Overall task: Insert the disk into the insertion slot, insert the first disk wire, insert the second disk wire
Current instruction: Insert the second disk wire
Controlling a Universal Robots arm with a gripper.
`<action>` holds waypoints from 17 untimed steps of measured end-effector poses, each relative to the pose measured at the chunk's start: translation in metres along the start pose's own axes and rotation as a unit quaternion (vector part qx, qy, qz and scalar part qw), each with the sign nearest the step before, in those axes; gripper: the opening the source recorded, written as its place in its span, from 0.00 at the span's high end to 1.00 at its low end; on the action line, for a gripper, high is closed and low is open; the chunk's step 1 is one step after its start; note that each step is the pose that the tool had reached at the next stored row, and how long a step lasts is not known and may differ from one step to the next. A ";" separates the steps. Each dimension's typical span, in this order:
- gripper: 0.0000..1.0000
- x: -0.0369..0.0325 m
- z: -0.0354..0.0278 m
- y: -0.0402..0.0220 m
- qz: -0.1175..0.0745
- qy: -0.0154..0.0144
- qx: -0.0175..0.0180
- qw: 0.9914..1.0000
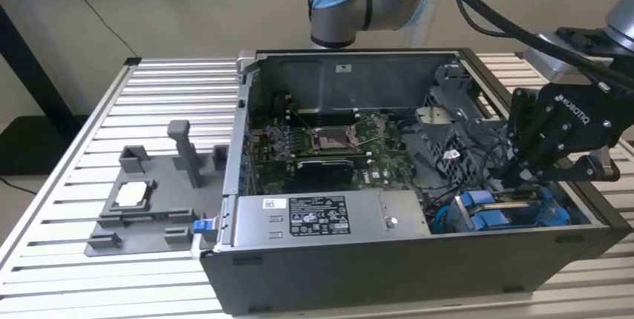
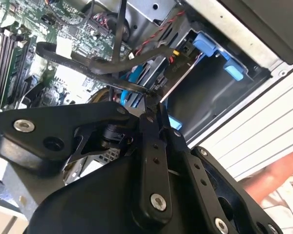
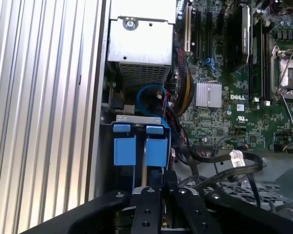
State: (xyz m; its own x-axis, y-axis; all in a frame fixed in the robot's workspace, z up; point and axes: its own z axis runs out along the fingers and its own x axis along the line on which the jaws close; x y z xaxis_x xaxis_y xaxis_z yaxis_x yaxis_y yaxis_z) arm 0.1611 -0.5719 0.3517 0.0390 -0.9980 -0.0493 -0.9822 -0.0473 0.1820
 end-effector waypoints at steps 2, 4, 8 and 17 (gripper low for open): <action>0.84 0.0003 0.0016 -0.0019 0.000 -0.001 0.000 1.000; 0.84 0.0005 0.0029 -0.0024 0.000 -0.001 0.000 1.000; 0.84 0.0006 0.0052 -0.0029 0.000 -0.002 0.000 1.000; 0.84 0.0007 0.0076 -0.0035 -0.001 -0.002 0.006 1.000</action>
State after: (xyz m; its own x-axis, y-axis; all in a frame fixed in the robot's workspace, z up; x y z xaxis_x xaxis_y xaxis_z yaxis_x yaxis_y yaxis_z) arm 0.1631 -0.5722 0.3435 0.0393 -0.9978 -0.0540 -0.9844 -0.0480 0.1695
